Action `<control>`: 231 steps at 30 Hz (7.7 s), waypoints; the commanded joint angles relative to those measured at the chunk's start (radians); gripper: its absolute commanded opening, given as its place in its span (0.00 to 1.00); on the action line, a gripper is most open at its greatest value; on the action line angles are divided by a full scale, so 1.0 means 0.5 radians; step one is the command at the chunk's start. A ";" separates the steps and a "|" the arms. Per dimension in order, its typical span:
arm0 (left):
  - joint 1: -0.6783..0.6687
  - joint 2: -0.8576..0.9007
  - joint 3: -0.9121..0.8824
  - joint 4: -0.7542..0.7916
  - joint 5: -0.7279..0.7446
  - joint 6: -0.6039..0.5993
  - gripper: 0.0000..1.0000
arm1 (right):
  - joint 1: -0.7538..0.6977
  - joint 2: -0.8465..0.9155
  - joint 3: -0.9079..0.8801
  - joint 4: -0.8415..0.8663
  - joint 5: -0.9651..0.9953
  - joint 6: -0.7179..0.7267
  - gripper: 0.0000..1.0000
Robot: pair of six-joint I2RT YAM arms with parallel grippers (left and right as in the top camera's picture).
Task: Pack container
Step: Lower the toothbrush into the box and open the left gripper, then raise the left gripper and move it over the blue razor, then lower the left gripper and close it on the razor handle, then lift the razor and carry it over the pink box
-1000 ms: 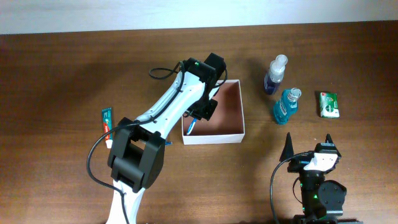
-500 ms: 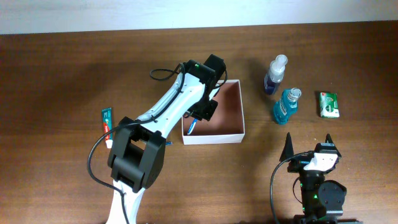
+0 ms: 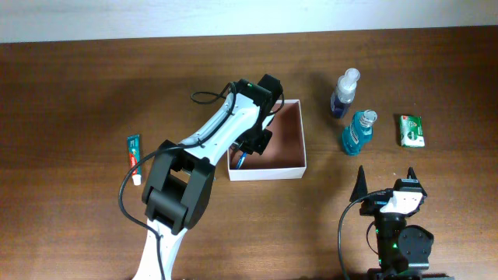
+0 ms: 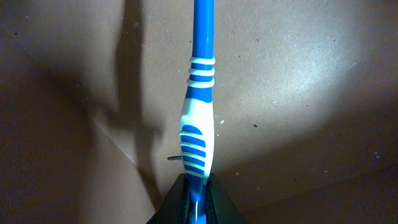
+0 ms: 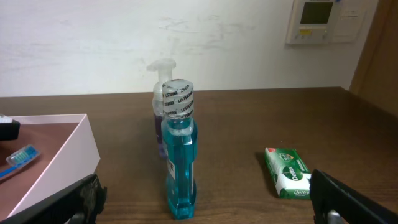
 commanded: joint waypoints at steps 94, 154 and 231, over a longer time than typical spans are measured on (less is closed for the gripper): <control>0.799 -1.218 -0.900 0.018 0.204 -0.448 0.99 | 0.014 -0.002 -0.009 -0.015 0.031 0.010 0.99; 0.613 -0.565 -1.173 0.674 0.069 -0.710 0.99 | 0.014 -0.002 -0.009 -0.015 0.031 0.010 0.98; 0.074 -0.483 0.414 -0.318 0.075 -0.452 0.02 | 0.014 -0.002 -0.009 -0.015 0.031 0.010 0.98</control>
